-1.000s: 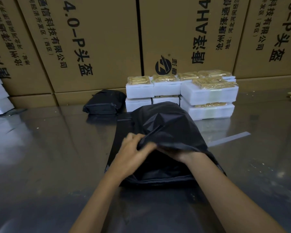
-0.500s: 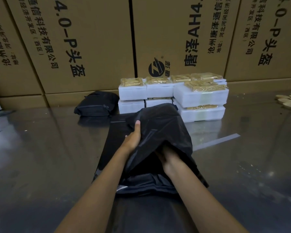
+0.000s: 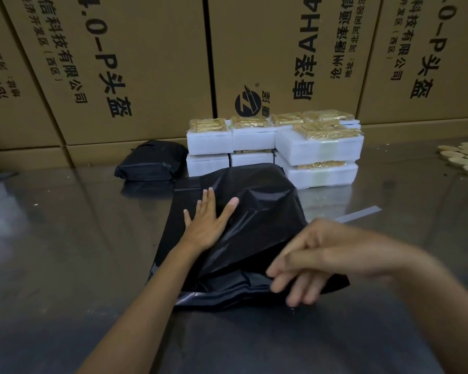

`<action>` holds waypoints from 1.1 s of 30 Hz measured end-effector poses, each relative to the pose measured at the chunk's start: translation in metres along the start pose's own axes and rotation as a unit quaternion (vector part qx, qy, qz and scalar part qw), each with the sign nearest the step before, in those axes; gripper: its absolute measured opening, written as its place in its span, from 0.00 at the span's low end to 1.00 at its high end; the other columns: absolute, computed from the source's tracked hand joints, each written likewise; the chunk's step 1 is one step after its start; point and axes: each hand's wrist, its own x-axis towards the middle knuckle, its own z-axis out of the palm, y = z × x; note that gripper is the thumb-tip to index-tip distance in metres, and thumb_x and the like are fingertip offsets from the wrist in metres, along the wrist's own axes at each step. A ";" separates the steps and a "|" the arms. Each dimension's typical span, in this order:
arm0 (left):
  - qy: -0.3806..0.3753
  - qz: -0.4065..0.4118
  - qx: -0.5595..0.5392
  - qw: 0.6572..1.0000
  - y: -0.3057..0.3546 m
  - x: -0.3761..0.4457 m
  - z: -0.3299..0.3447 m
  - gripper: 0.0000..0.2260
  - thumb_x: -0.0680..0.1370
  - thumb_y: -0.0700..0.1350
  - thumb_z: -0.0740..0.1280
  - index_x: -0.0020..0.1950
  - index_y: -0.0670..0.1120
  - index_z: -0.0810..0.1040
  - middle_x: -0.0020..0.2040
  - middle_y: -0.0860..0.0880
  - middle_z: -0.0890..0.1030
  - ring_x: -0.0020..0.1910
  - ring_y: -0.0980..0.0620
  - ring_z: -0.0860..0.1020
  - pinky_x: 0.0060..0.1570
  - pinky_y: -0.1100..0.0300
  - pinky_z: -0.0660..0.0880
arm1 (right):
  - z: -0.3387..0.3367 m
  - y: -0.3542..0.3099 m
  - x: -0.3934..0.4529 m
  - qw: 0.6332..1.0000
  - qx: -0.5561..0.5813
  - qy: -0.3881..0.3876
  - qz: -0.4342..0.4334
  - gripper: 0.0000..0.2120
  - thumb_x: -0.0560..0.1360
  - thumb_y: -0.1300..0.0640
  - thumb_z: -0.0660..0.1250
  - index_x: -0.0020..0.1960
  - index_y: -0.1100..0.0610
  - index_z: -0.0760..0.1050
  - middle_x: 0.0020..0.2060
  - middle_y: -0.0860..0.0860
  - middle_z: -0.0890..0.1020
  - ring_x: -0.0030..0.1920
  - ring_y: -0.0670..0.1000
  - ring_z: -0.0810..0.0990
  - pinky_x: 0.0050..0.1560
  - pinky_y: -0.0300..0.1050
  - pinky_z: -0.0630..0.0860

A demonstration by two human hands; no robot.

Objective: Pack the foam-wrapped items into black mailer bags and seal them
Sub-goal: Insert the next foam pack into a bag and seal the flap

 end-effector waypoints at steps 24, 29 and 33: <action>-0.043 0.095 0.050 0.993 -0.004 0.004 0.022 0.49 0.66 0.77 0.56 0.81 0.55 0.48 0.81 0.55 0.52 0.79 0.55 0.50 0.76 0.52 0.34 | -0.046 0.107 0.135 0.885 -0.139 0.431 -0.106 0.41 0.63 0.34 0.77 0.69 0.49 0.70 0.61 0.48 0.82 0.62 0.52 0.79 0.61 0.49 0.77; 0.004 0.137 0.038 0.990 -0.009 0.000 0.005 0.49 0.67 0.78 0.56 0.81 0.55 0.49 0.80 0.56 0.56 0.77 0.60 0.53 0.75 0.56 0.35 | -0.047 0.103 0.142 0.868 -0.191 0.439 -0.128 0.47 0.60 0.23 0.67 0.72 0.48 0.68 0.63 0.47 0.80 0.64 0.52 0.78 0.63 0.50 0.75; -0.054 0.062 0.140 0.987 -0.019 -0.006 0.000 0.51 0.67 0.78 0.52 0.81 0.52 0.44 0.81 0.53 0.55 0.79 0.56 0.52 0.76 0.49 0.35 | -0.047 0.108 0.147 0.857 -0.317 0.402 -0.062 0.52 0.60 0.15 0.52 0.73 0.48 0.65 0.68 0.49 0.76 0.70 0.53 0.71 0.74 0.54 0.60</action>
